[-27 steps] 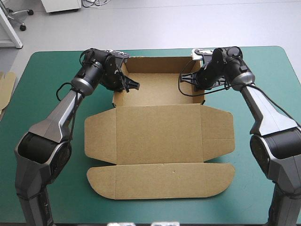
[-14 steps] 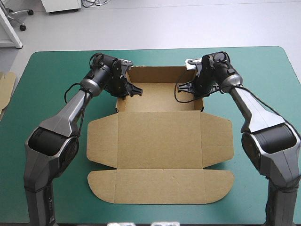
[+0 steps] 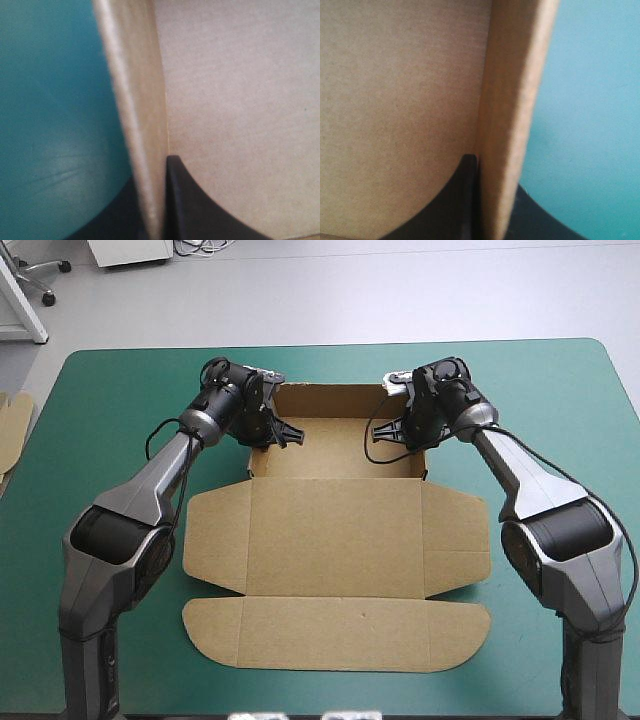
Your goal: Fold the box
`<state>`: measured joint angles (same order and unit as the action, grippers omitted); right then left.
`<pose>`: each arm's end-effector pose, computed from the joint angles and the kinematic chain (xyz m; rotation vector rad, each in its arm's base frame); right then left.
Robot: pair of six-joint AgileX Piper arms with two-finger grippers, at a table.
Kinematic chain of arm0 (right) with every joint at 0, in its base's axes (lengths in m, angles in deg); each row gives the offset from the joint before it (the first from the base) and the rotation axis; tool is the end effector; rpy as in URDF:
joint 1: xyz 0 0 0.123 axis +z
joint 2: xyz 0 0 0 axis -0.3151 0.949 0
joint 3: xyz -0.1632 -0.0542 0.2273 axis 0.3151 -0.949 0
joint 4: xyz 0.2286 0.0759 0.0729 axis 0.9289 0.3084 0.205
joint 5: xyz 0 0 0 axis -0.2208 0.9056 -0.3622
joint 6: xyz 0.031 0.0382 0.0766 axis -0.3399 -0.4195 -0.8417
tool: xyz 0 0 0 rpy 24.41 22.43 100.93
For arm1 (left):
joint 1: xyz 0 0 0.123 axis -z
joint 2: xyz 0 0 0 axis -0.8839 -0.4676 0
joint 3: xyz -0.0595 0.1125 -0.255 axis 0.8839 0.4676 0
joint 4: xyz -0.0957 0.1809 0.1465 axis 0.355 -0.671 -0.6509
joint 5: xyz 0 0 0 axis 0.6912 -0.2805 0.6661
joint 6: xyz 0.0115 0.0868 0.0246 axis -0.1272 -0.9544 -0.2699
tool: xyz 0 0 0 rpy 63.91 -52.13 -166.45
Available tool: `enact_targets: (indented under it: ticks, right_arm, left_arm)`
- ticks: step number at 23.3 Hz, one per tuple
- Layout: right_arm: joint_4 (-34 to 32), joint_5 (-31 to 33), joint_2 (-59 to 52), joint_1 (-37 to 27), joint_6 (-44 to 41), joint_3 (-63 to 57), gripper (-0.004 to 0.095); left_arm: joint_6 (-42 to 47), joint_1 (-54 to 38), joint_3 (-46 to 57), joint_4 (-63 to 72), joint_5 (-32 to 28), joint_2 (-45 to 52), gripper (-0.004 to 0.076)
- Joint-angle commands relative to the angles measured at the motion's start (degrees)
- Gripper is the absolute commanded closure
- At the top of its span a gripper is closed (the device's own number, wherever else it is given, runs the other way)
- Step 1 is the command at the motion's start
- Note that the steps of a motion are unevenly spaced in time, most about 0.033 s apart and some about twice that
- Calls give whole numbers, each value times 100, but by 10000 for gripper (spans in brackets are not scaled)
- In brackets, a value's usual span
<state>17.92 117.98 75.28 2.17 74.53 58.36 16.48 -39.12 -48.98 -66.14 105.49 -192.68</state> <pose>0.4300 0.1552 0.2607 -0.2172 2.8004 0.0450 0.4284 -0.1743 0.2616 0.4014 2.7586 -0.0172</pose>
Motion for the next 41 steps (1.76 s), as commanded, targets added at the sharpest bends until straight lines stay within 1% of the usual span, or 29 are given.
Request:
enact_targets:
  ticks: [1, 7, 9, 10, 11, 12, 13, 14, 15, 16, 17, 18, 29, 32, 37, 39, 41]
  right_arm:
    - [-559, 262, -300, -13, 366, 144, 918]
    - [-534, 272, -230, -24, 338, 144, 919]
    - [-534, 317, -230, -24, 349, 196, 835]
    - [-506, 375, -230, -24, 349, 214, 746]
    - [-462, 406, -240, -24, 349, 223, 666]
    - [-407, 433, -267, -24, 349, 223, 534]
    - [-391, 433, -319, -24, 349, 223, 456]
    - [-391, 422, -374, -24, 349, 223, 407]
    - [-391, 409, -443, -24, 334, 223, 395]
    - [-391, 409, -490, -24, 326, 223, 396]
    - [-391, 409, -551, -24, 326, 223, 396]
    - [-383, 445, -581, -24, 326, 223, 396]
    - [-47, 414, -918, -24, 326, 223, 396]
    - [64, 414, -1039, -24, 326, 223, 396]
    - [23, 380, -1344, -24, 322, 211, 396]
    - [23, 380, -1486, -24, 322, 155, 397]
    - [10, 187, -1766, -24, 322, -105, 419]
  left_arm:
    - [-184, -27, -163, -582, -251, 239, 738]
    - [-160, -27, -163, -534, -258, 130, 738]
    - [-160, -27, -163, -427, -296, 169, 737]
    - [-220, -27, -163, -308, -329, 180, 735]
    - [-238, -27, -203, -238, -284, 183, 715]
    - [-249, -27, -216, -178, -212, 183, 648]
    - [-249, -27, -216, -153, -158, 183, 566]
    - [-249, -27, -216, -139, -131, 183, 493]
    - [-264, -27, -220, -68, -92, 183, 390]
    - [-273, -27, -220, -28, -75, 183, 323]
    - [-273, -27, -220, -16, -50, 183, 264]
    - [-273, -27, -220, 28, -55, 195, 247]
    - [-273, -27, -220, 121, -321, 701, 249]
    - [-327, -27, -220, 169, -214, 802, 249]
    - [-410, -27, -220, 209, -214, 1105, 255]
    - [-483, -27, -183, 209, -84, 1271, 255]
    - [-595, -27, -27, 141, -22, 1471, 257]
